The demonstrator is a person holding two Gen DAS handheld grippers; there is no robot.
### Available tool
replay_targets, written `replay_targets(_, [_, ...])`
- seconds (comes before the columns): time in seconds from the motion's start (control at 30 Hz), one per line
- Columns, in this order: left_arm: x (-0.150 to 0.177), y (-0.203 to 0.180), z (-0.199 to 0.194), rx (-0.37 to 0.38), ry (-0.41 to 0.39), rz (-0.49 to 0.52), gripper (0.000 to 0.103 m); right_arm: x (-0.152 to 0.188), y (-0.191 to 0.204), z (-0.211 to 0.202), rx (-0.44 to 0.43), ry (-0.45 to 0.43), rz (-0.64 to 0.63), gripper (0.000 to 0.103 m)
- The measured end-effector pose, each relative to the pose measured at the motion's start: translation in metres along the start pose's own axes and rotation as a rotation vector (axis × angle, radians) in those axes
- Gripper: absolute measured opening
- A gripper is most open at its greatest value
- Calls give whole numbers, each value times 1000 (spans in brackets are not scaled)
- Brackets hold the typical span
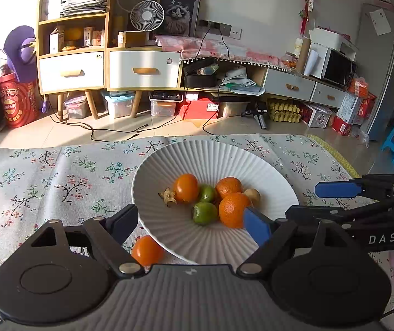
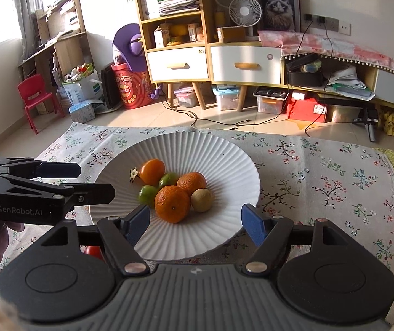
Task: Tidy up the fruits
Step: 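Withdraw both open tools from the bowl back to the loose fruit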
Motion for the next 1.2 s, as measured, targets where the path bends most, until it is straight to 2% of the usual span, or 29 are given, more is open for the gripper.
replay_targets(0.07, [1,1,-4,-2,-3,1,85,0,1,-1,2,-5,9,74])
replay_targets(0.2, [5,2,-11,-28,-19,8,94,3,5,-4,3,2,7,77])
replay_targets(0.4, [18,5,-22,-59,-18,39,98,9,14,-9,16,19,-16,82])
replay_targets(0.53, [26,7,-30,-80,-9,61,99,12,19,-13,0,20,-9,89])
replay_targets(0.77, [41,12,-42,-111,3,110,99,23,27,-19,-9,26,-4,92])
replay_targets(1.2, [73,21,-52,-134,40,82,99,52,44,-19,-51,68,-16,95])
Point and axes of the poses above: each gripper's, at about its wrist camera, not at the fingertips, and z roughly the way its jaws point, y to its left, x to its underside, the point moved 7 cm from there along z, roughly the way its jaws point, and after that the axes turned 10 degrees about -x, right-handed, at the moved point
